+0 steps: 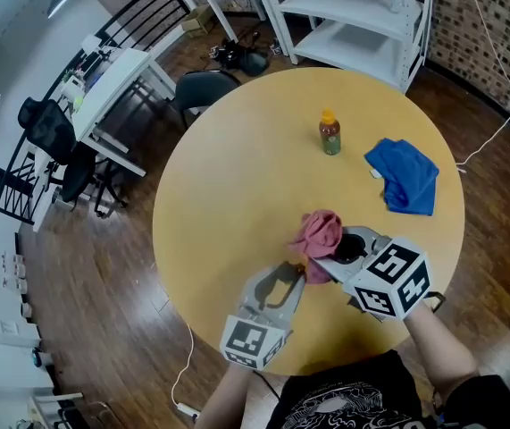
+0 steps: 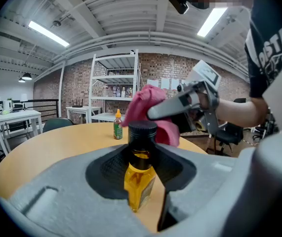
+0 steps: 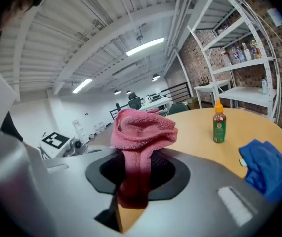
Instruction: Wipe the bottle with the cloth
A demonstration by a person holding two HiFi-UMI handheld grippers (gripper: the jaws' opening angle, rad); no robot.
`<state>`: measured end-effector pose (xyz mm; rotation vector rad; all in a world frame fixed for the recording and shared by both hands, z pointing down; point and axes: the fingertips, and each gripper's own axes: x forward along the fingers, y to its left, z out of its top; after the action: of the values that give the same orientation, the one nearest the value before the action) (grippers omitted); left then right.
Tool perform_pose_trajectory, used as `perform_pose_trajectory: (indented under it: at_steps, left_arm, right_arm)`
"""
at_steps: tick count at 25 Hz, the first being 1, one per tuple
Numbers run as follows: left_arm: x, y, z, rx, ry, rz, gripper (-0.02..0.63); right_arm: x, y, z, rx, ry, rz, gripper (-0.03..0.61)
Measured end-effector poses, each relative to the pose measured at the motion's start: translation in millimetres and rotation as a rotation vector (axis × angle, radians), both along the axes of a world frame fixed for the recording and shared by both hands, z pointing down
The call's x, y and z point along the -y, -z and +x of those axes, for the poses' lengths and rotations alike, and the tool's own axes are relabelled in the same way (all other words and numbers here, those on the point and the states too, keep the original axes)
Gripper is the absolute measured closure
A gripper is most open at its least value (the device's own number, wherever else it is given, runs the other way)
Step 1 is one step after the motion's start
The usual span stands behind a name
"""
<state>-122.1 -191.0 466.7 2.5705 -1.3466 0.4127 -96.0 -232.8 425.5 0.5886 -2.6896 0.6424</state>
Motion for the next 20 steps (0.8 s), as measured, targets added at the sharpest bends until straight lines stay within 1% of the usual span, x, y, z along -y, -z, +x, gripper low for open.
perform_pose_trajectory:
  at_steps: [3, 5, 9, 13, 16, 20]
  left_arm:
    - [2, -2, 3, -0.003, 0.007, 0.006, 0.468]
    - [3, -3, 6, -0.002, 0.011, 0.007, 0.468]
    - [3, 3, 9, -0.012, 0.018, 0.024, 0.468]
    - [6, 8, 5, -0.034, 0.031, 0.042, 0.468]
    - [8, 8, 4, -0.040, 0.041, 0.048, 0.468]
    - [9, 9, 3, -0.045, 0.050, 0.048, 0.468]
  right_arm:
    - [25, 9, -17, -0.002, 0.029, 0.055, 0.479]
    - [37, 1, -29, -0.015, 0.054, 0.062, 0.479]
    - [42, -24, -53, -0.047, 0.124, 0.005, 0.479]
    - [34, -54, -73, -0.083, 0.223, -0.068, 0.479]
    - [31, -80, -82, -0.104, 0.278, -0.130, 0.479]
    - [28, -109, -86, -0.138, 0.318, -0.172, 0.479]
